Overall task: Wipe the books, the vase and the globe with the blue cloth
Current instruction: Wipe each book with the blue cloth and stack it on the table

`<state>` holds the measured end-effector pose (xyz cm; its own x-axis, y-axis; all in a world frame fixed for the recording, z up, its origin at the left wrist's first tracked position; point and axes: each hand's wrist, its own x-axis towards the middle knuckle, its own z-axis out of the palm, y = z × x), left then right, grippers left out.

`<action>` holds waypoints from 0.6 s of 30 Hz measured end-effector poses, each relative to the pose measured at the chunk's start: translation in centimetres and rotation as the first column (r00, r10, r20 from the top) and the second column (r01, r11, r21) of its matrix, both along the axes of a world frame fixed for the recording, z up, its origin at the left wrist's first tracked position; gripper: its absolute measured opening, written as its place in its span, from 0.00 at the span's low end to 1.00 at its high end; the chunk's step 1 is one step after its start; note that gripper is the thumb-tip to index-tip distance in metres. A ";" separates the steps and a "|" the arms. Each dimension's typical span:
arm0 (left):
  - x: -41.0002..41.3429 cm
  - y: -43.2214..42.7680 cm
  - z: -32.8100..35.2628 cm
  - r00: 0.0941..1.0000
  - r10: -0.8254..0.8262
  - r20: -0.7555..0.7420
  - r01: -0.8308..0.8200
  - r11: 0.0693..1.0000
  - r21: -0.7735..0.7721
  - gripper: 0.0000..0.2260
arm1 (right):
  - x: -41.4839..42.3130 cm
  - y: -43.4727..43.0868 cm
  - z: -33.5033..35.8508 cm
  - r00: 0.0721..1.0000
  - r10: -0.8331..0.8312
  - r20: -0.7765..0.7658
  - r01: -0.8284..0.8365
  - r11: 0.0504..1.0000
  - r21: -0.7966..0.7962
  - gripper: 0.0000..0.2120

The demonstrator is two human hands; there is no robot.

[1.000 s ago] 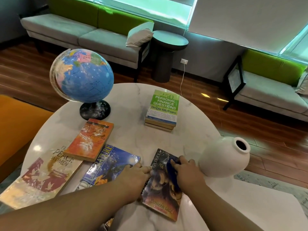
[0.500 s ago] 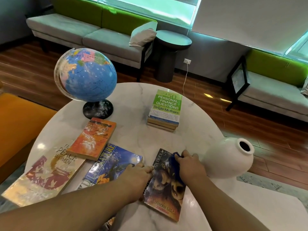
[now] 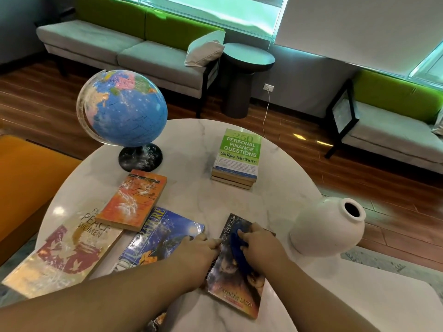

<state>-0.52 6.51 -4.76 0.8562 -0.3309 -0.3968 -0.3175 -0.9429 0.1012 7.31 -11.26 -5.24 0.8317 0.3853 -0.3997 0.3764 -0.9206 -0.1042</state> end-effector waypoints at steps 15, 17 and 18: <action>0.0 0.1 -0.2 1.000 0.013 -0.014 -0.013 1.000 0.012 0.35 | -1.7 -1.1 -0.5 0.973 0.025 0.228 -0.008 0.997 -0.074 0.24; 0.0 0.1 -0.2 1.000 0.012 0.008 -0.012 1.000 0.016 0.35 | -1.8 0.1 -0.4 0.969 -0.010 0.245 0.025 0.998 -0.061 0.26; -0.1 0.0 -0.3 1.000 0.010 0.016 -0.010 1.000 0.018 0.35 | -2.3 0.5 -0.4 0.969 0.014 0.248 -0.005 0.999 -0.035 0.27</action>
<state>-0.58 6.53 -5.04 0.8658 -0.3155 -0.3885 -0.3097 -0.9475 0.0792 5.01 -10.73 -5.66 0.9029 0.3834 -0.1945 0.3953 -0.9182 0.0249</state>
